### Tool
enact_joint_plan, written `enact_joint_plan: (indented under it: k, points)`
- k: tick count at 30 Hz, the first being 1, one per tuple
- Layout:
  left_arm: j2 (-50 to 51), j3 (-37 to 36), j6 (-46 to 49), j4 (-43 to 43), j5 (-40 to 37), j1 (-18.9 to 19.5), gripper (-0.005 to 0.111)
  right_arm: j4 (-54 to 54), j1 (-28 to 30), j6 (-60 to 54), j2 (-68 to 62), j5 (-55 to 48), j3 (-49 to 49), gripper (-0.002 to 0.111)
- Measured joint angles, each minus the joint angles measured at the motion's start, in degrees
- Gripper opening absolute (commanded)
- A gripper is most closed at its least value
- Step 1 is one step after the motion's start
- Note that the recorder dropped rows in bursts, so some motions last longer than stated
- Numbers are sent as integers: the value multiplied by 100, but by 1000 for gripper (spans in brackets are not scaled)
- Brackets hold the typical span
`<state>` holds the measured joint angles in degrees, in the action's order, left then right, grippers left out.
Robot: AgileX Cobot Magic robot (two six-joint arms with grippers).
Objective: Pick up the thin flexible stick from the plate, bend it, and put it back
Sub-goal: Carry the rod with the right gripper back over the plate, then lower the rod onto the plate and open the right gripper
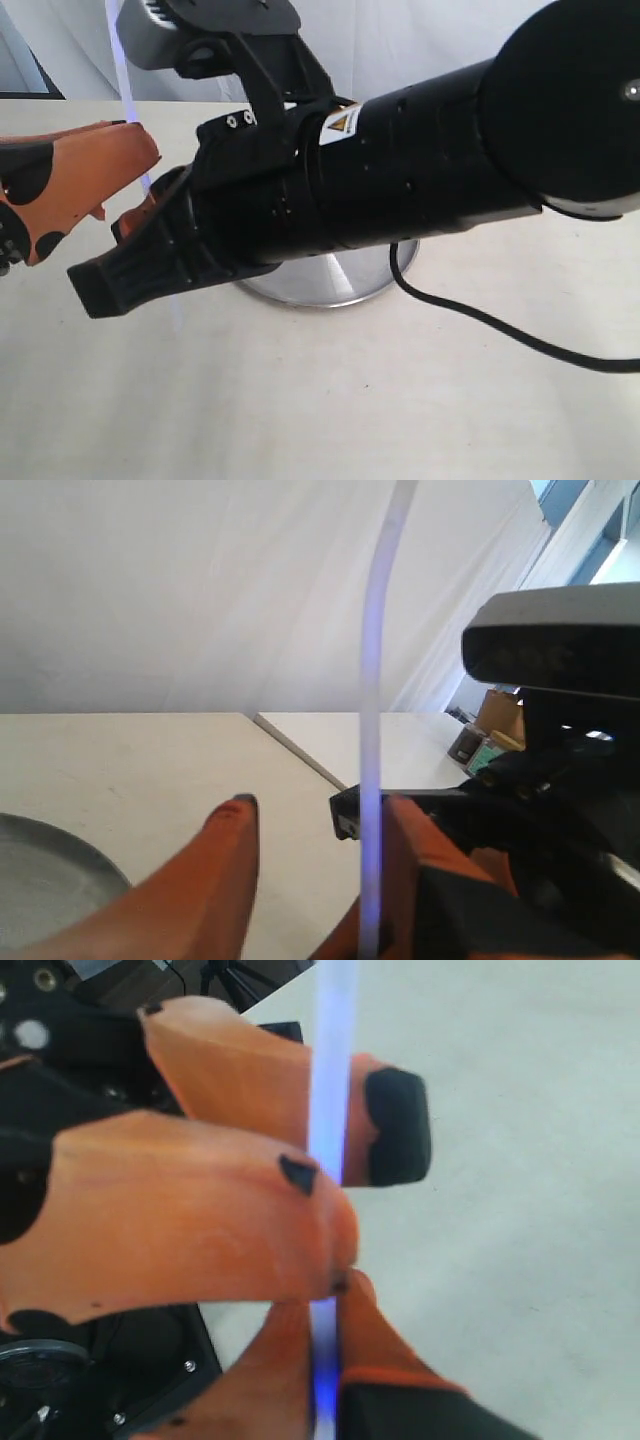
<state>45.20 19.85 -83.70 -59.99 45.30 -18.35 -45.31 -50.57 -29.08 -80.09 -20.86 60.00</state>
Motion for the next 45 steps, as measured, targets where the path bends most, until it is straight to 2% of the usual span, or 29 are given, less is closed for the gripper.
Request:
enact_joint_plan:
  k: [8, 14, 19, 23, 27, 29, 31, 34, 38, 41, 45]
  points:
    - [0, 0, 0, -313, -181, 0, 45, 810, 10, 774, 0, 135, 0, 0]
    - [0, 0, 0, -434, -192, 0, 45, 2407, 96, 2387, 55, 108, 0, 0]
    - [0, 0, 0, -517, -492, 0, 42, 4061, 109, 3859, 229, -202, -10, 0]
    - [0, 0, 0, -548, -714, 0, 34, 4964, 109, 4509, 252, -767, -23, 0]
    - [0, 0, 11, -548, -765, 0, 17, 5375, 109, 4688, 255, -954, -189, 0]
    - [0, 0, 22, -577, -826, 0, 4, 5575, 109, 4701, 255, -926, -284, 0]
    - [0, 0, 22, -687, -928, 0, 0, 5913, 133, 4828, 166, -820, -365, 0]
    - [-49, 0, 22, -1047, -1299, 0, 0, 6344, 360, 5159, -206, -701, -438, 0]
    - [-270, 0, 22, -1642, -2297, 0, 0, 6528, 819, 5327, -1095, -620, -452, 0]
    - [-557, 0, 22, -1755, -3183, 0, 0, 6550, 1044, 5327, -1736, -681, -344, 0]
    - [-992, 0, 10, -1781, -3934, 0, 0, 6600, 1196, 5327, -2345, -701, -102, 0]
